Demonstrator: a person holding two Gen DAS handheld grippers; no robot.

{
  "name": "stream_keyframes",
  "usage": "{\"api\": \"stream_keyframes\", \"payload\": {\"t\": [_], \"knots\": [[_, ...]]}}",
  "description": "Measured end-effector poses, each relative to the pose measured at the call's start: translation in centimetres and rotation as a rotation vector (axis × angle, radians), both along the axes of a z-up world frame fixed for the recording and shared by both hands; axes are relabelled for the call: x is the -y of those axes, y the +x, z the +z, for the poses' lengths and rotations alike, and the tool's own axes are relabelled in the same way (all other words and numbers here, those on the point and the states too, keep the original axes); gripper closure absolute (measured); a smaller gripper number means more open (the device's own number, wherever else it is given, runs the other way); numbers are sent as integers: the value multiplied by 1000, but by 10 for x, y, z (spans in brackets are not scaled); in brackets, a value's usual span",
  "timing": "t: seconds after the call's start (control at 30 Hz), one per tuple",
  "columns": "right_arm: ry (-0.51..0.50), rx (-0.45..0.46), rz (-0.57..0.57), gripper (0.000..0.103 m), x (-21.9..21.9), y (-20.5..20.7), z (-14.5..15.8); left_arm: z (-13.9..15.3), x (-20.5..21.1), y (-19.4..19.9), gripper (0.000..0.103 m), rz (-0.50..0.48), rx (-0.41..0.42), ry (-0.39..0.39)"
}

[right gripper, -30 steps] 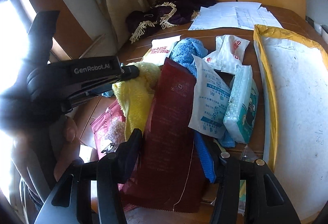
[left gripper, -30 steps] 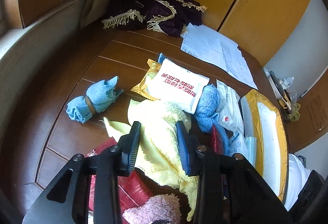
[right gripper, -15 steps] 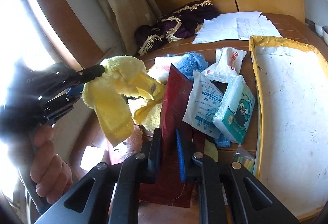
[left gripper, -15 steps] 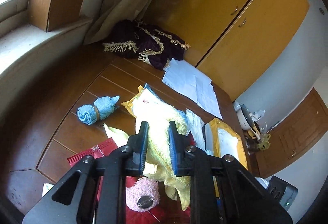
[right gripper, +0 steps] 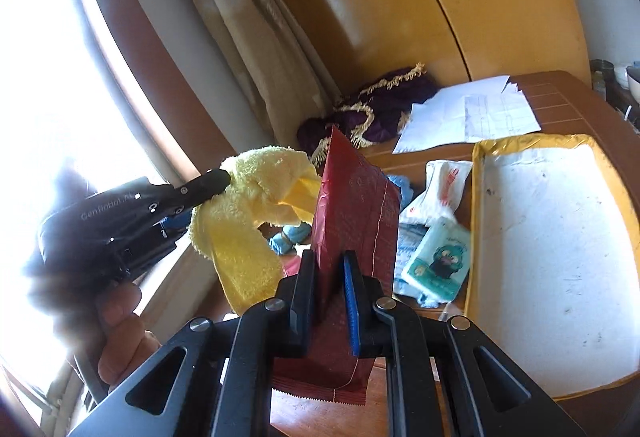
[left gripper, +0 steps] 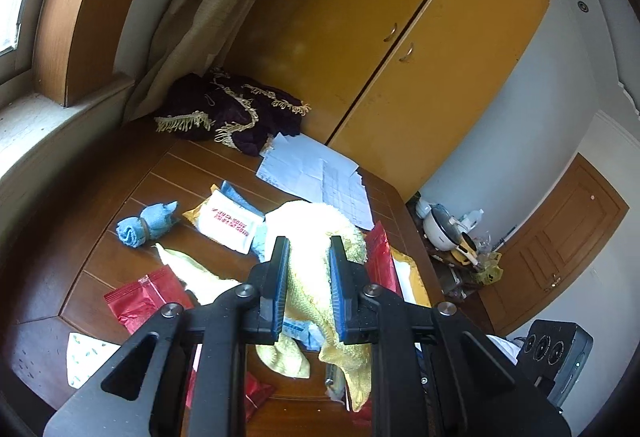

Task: Organize soft objects
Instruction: 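Grasp the yellow towel with the left gripper while the right grasps the red packet, then place the yellow towel and red packet into the box, opening both grippers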

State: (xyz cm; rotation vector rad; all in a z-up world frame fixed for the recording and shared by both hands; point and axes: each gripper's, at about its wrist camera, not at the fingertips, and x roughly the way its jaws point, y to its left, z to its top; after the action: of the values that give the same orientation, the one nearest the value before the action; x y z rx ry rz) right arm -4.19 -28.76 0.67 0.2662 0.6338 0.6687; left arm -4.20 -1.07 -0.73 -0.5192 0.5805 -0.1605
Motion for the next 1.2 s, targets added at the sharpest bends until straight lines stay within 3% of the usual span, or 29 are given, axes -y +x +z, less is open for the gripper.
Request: {"api": "stream_keyframes", "payload": {"t": [0.23, 0.53, 0.83, 1.07, 1.2], "knots": [[47, 17, -91, 89, 41, 8, 8, 21, 35, 5, 87, -77, 48, 8], [-53, -1, -239, 89, 81, 45, -3, 20, 95, 43, 87, -196, 49, 42], [-206, -73, -364, 89, 110, 84, -28, -15, 157, 106, 87, -242, -30, 179], [-279, -148, -355, 88, 106, 110, -55, -61, 188, 142, 87, -259, -127, 297], [-331, -137, -354, 88, 95, 112, -58, -83, 190, 152, 86, -284, -204, 293]]}}
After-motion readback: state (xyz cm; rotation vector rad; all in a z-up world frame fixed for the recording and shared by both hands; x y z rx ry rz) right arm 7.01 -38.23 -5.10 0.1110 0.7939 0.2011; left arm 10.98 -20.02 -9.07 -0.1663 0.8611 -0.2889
